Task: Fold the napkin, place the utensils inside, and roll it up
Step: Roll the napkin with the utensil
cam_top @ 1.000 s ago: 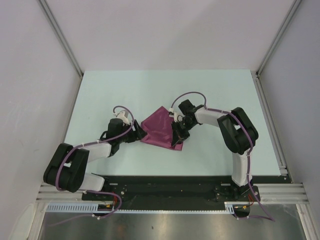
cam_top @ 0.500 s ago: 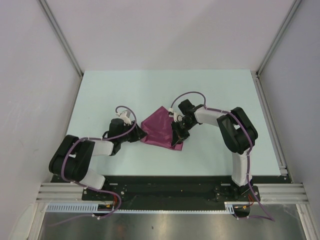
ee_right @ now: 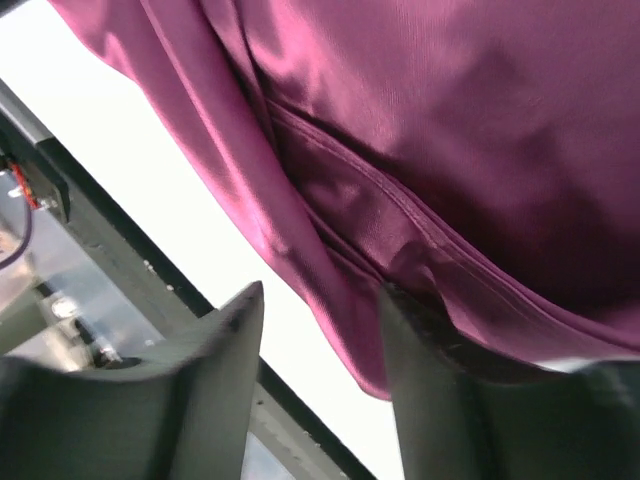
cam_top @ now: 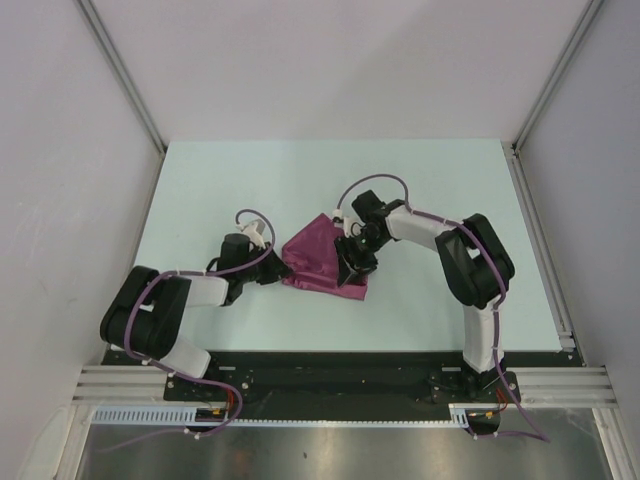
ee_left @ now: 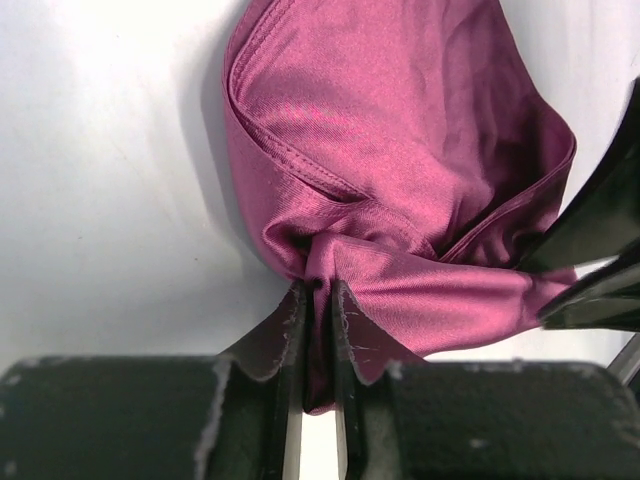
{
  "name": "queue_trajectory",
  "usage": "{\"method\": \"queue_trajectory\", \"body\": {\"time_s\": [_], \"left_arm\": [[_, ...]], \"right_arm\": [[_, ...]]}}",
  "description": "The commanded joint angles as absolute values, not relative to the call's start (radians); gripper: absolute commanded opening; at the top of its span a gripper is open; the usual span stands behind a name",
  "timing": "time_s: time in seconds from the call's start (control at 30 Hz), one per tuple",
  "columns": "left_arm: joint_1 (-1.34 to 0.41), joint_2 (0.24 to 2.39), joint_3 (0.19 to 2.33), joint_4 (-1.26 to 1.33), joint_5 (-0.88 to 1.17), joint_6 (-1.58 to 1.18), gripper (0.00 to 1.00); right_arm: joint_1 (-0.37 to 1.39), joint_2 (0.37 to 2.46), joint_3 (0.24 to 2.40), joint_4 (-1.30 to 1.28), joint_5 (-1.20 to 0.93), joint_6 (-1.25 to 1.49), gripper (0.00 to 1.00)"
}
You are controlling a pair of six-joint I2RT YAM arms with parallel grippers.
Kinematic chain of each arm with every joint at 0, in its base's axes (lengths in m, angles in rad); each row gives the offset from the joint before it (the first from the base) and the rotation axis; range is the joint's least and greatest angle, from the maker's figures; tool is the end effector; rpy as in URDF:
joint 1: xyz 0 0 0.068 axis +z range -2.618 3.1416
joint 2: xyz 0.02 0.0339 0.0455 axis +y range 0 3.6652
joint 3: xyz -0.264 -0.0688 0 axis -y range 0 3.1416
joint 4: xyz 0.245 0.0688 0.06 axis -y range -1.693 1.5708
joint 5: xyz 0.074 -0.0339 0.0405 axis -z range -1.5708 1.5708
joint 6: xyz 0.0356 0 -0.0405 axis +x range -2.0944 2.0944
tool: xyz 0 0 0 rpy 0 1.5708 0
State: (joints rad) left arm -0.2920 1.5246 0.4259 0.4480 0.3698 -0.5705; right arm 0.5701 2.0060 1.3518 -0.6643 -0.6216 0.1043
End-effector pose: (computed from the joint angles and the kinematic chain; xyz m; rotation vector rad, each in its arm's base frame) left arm 0.2433 -0.0866 0.1214 -0.1084 2.3137 -0.8696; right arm 0.3154 0.2268 0.1517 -0.7961 2.8365 1.0158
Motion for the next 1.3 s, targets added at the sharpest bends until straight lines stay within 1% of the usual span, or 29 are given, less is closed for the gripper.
{"method": "queue_trajectory", "body": {"time_s": [0.0, 0.1, 0.17, 0.2, 0.23, 0.27, 0.33, 0.37, 0.4, 0.47, 0.63, 0.87, 1.27], "left_arm": [[-0.291, 1.549, 0.459, 0.275, 0.365, -0.499, 0.07], [-0.291, 1.545, 0.471, 0.233, 0.362, -0.497, 0.07], [-0.291, 1.548, 0.480, 0.215, 0.364, -0.508, 0.07], [-0.291, 1.554, 0.486, 0.206, 0.365, -0.511, 0.07], [-0.291, 1.558, 0.497, 0.187, 0.370, -0.514, 0.06], [-0.290, 1.562, 0.503, 0.177, 0.373, -0.520, 0.07], [-0.291, 1.571, 0.518, 0.152, 0.374, -0.526, 0.07], [-0.291, 1.575, 0.523, 0.144, 0.376, -0.529, 0.07], [-0.291, 1.578, 0.529, 0.135, 0.374, -0.529, 0.06], [-0.291, 1.586, 0.540, 0.112, 0.370, -0.529, 0.07], [-0.291, 1.591, 0.555, 0.084, 0.367, -0.531, 0.07], [-0.291, 1.588, 0.563, 0.069, 0.368, -0.531, 0.07], [-0.291, 1.569, 0.564, 0.058, 0.364, -0.531, 0.07]], "right_arm": [[0.572, 1.908, 1.465, -0.747, -0.511, 0.072, 0.58], [0.613, 1.833, 1.474, -0.678, -0.422, 0.037, 0.63], [0.655, 1.760, 1.425, -0.611, -0.321, 0.003, 0.64], [0.704, 1.732, 1.402, -0.529, -0.284, -0.014, 0.65], [0.730, 1.711, 1.372, -0.487, -0.206, -0.059, 0.65], [0.758, 1.671, 1.311, -0.441, -0.158, -0.084, 0.66], [0.845, 1.651, 1.243, -0.318, -0.044, -0.148, 0.67], [0.871, 1.632, 1.176, -0.273, -0.014, -0.162, 0.67], [0.912, 1.629, 1.146, -0.188, 0.000, -0.176, 0.67], [0.952, 1.625, 1.070, -0.114, 0.081, -0.224, 0.67], [1.072, 1.654, 0.982, 0.083, 0.251, -0.314, 0.64], [1.138, 1.741, 0.976, 0.146, 0.317, -0.414, 0.62], [1.131, 1.827, 0.977, 0.175, 0.351, -0.469, 0.58]]}}
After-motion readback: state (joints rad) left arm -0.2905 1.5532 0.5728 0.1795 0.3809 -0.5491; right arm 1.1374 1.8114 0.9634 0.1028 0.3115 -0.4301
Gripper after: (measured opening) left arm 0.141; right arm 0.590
